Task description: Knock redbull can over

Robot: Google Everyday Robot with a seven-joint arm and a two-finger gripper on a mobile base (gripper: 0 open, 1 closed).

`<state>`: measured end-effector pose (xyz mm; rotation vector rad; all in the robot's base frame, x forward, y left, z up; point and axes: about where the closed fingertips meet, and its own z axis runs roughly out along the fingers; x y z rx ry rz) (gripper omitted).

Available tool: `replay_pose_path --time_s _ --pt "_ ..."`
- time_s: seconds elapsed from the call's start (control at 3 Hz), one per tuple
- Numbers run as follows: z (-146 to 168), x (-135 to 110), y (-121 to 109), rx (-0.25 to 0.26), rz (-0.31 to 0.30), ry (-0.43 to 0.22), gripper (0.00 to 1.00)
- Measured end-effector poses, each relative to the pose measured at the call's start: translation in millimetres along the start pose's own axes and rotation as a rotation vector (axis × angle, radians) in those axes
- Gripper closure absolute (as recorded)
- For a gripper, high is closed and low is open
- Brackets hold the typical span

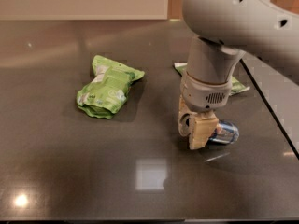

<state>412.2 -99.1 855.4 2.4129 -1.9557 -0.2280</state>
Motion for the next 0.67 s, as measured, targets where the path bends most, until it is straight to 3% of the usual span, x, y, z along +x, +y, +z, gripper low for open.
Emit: replay_pose_path --time_s 0.33,0.67 --pt "8.0 -7.3 3.5 0.012 -0.001 -0.034 0.00" --pt "8.0 -7.3 3.5 0.012 -0.001 -0.034 0.00"
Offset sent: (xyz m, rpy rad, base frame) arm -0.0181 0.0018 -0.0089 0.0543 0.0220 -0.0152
